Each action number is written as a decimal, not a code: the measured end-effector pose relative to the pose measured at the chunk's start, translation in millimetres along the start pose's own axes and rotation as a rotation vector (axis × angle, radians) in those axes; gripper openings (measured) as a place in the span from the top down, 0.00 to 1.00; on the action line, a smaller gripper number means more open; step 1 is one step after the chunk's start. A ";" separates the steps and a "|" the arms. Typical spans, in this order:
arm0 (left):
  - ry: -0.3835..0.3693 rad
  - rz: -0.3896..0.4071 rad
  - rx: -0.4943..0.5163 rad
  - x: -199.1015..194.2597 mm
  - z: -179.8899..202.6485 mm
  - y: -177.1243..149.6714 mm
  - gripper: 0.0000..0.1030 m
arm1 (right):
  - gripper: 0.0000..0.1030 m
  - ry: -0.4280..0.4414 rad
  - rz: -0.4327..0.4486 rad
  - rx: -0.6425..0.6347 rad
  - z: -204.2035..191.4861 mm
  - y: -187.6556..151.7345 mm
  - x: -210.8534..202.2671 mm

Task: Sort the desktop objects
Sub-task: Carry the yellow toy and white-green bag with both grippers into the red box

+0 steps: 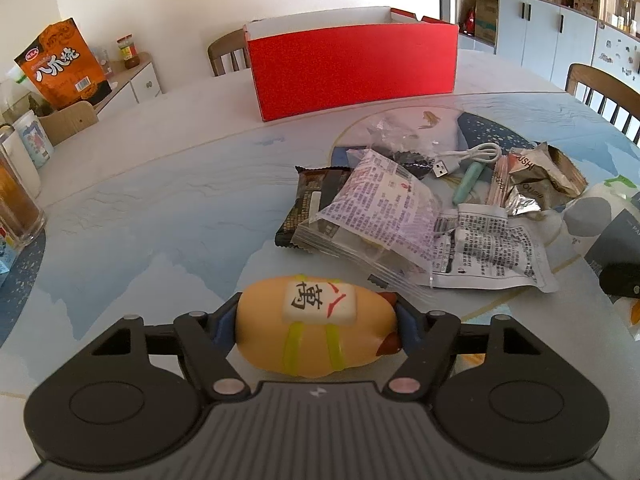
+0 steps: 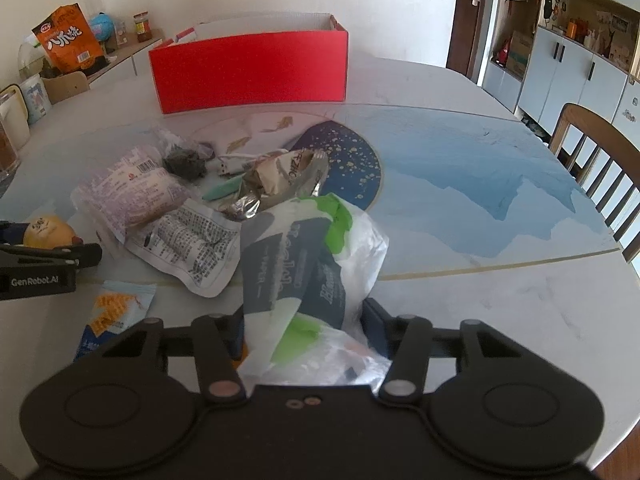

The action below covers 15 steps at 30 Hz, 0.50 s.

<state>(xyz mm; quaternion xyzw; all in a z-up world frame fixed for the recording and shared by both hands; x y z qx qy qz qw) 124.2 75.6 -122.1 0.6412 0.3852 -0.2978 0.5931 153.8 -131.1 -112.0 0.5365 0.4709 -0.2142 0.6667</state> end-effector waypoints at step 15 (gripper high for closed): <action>-0.039 0.012 -0.012 -43.4 9.8 23.2 0.28 | 0.47 0.040 0.026 -0.035 6.1 19.4 -42.6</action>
Point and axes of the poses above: each gripper's, at about its wrist camera, not at the fingertips, and x roughly the way its jaws point, z to its right, y to its top, the point moved 2 cm from there along x, roughly the way its jaws point, and after that the axes turned 10 degrees about -z, right-handed, at the moved point
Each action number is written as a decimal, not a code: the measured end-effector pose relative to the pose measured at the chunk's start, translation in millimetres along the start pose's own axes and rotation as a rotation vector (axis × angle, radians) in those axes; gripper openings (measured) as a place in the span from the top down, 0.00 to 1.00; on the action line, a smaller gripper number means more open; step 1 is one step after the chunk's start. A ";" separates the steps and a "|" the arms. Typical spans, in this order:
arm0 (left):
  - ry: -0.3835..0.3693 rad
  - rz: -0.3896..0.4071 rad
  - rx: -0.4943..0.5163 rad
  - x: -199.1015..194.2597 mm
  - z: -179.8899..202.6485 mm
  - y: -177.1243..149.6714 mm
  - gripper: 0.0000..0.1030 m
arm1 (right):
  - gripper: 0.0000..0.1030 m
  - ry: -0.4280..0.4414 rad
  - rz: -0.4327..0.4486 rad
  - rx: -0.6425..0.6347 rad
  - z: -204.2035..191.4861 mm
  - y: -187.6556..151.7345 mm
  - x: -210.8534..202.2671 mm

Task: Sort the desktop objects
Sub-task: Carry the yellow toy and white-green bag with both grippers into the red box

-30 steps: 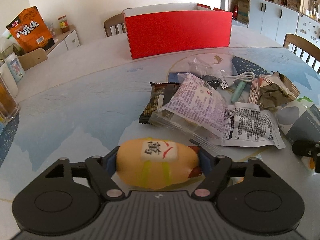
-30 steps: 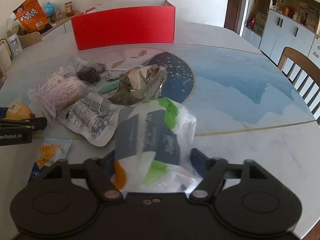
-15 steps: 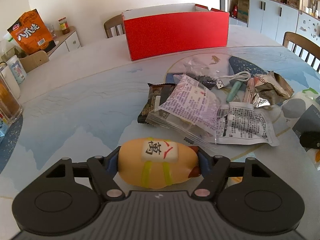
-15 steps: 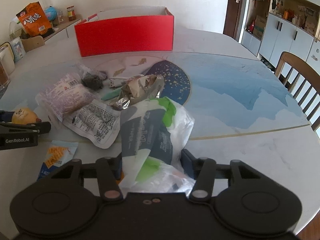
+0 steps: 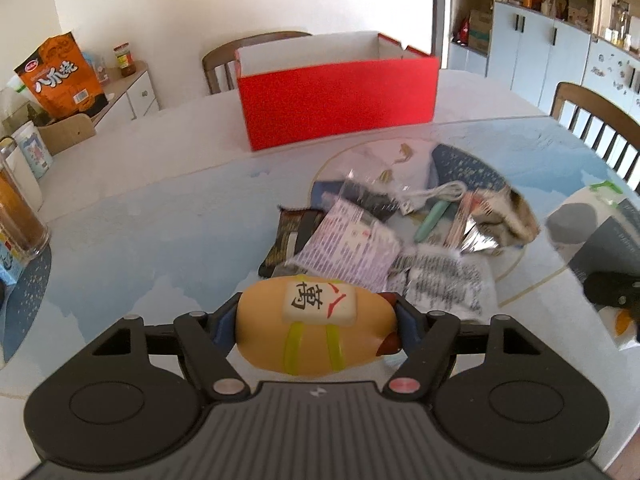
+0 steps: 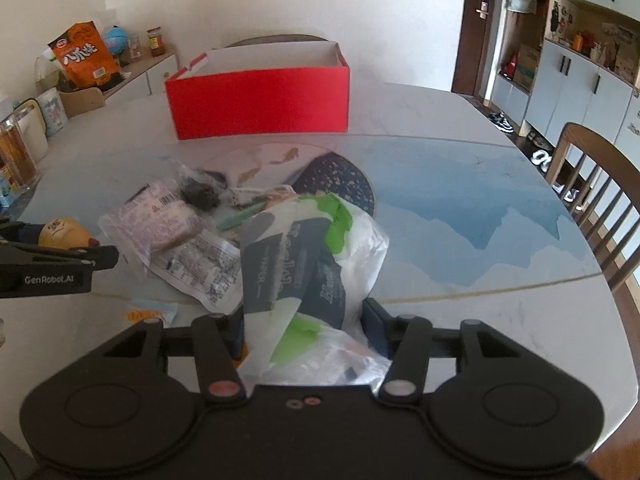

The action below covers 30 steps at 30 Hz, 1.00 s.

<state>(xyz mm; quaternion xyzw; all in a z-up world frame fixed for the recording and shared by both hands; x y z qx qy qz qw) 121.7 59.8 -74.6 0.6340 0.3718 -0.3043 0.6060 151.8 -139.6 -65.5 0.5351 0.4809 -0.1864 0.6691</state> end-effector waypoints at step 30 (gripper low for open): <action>-0.051 0.045 -0.025 -26.2 -35.3 130.9 0.28 | 0.47 0.061 0.104 -0.065 8.1 128.3 -31.4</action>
Point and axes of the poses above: each gripper's, at about its wrist camera, not at the fingertips, and x roughly the way its jaws point, z to its right, y to its top, the point moved 2 cm from there along x, roughly the way its jaws point, and after that the axes turned 10 degrees about -z, right-handed, at the moved point
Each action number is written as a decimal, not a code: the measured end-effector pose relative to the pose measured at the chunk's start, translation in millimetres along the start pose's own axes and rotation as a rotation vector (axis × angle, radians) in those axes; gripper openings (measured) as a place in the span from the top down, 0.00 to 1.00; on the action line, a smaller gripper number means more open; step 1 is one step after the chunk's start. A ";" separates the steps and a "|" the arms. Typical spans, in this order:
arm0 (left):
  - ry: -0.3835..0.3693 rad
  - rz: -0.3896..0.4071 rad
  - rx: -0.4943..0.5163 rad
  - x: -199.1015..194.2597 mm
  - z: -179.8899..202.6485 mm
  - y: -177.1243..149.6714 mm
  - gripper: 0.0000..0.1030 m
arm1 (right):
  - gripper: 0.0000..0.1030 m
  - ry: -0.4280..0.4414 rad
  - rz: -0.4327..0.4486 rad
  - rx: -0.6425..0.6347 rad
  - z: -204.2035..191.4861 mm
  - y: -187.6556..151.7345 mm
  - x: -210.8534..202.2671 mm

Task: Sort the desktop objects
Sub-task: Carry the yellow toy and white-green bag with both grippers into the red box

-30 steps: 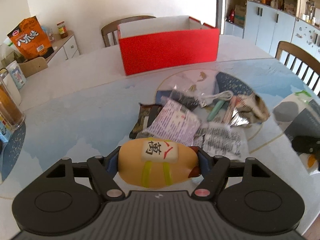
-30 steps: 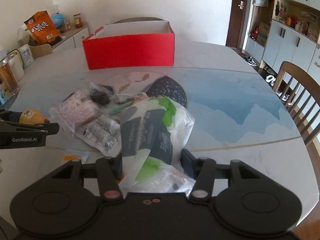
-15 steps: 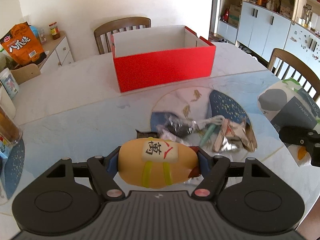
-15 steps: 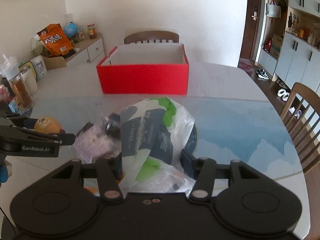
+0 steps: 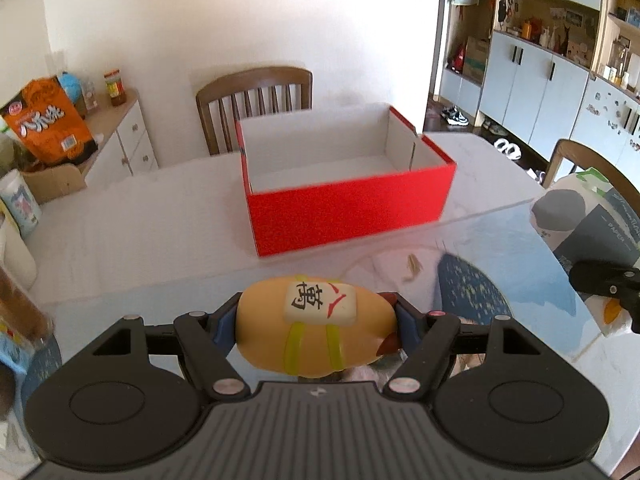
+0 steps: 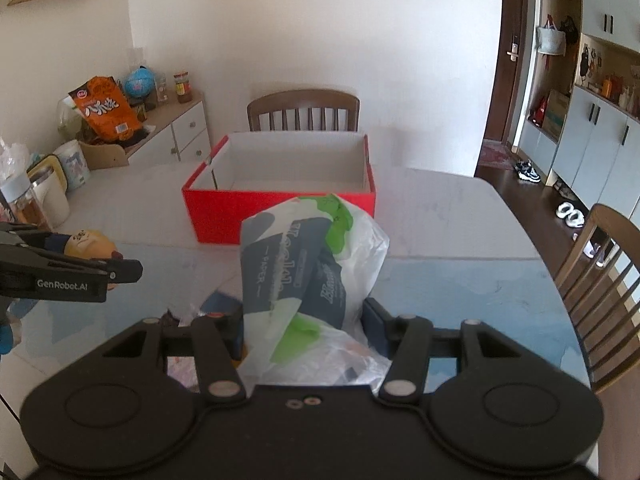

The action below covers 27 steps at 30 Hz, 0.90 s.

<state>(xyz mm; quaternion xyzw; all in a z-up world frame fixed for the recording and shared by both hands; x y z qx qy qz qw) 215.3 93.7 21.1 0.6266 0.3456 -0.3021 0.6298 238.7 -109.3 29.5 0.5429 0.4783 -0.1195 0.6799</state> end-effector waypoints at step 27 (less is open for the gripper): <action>-0.015 0.034 0.032 44.2 -27.9 100.4 0.28 | 0.47 -0.032 0.029 -0.050 -5.3 94.4 36.3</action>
Point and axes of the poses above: each gripper's, at about its wrist camera, not at the fingertips, and x roughly the way its jaws point, z to its right, y to its top, the point moved 2 cm from there along x, roughly the way its jaws point, and after that the axes turned 10 degrees about -z, right-handed, at the moved point
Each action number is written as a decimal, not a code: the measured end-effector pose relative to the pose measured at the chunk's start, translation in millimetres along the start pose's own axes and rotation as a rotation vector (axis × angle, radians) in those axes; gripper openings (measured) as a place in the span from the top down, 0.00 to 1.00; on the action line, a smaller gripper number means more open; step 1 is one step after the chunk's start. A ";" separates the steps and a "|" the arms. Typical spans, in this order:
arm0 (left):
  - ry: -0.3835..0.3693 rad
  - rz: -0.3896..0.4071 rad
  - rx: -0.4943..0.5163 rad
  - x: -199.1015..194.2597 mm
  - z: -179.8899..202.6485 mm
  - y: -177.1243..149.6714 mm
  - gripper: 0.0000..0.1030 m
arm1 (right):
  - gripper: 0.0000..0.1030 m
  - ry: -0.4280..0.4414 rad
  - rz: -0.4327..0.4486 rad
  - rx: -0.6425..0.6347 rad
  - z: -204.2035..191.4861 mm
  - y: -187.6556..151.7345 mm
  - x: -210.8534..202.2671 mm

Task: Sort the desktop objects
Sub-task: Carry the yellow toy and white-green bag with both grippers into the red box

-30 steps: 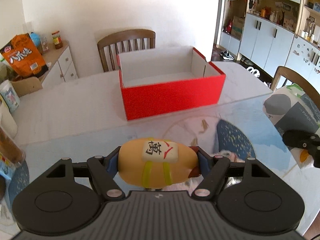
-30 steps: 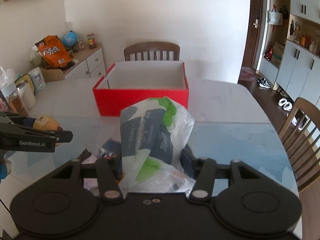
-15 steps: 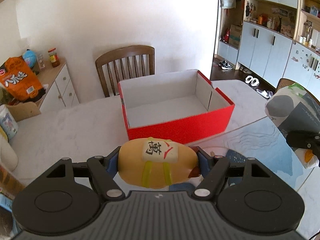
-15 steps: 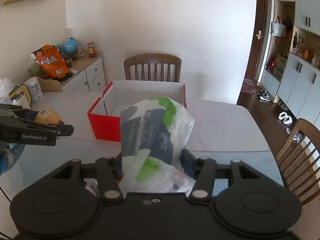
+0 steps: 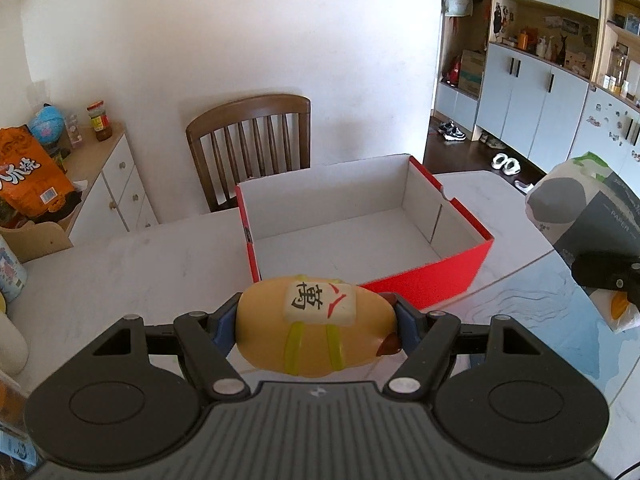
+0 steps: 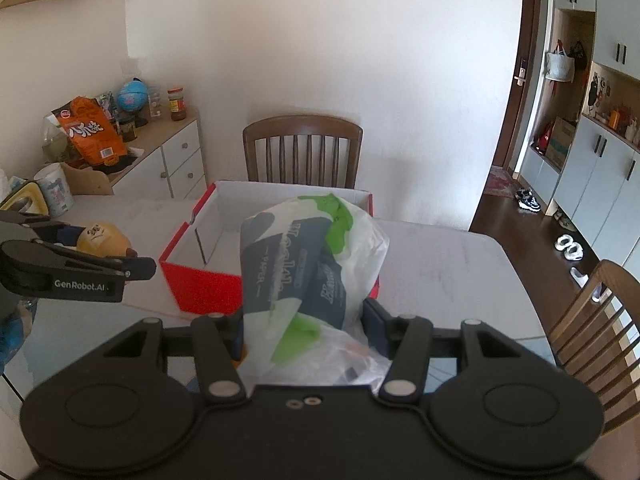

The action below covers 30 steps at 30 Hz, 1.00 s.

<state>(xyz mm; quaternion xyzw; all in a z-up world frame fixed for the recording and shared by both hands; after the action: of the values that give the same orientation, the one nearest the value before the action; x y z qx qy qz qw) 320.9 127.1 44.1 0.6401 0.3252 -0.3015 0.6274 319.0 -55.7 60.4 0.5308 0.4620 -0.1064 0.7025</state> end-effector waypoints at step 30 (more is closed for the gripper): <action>0.036 -0.014 0.032 65.9 -10.2 49.7 0.28 | 0.47 -0.007 -0.033 -0.030 5.2 59.5 71.9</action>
<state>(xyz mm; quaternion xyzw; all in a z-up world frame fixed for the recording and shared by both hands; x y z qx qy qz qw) 400.2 139.7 22.2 0.6532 0.3360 -0.2993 0.6090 399.4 -11.0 44.2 0.5123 0.4696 -0.1130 0.7101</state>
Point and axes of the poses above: each gripper's, at about its wrist camera, not at the fingertips, and x roughly the way its jaws point, z to its right, y to its top, the point moved 2 cm from there along x, roughly the way its jaws point, and after that the axes turned 10 degrees about -z, right-handed, at the moved point
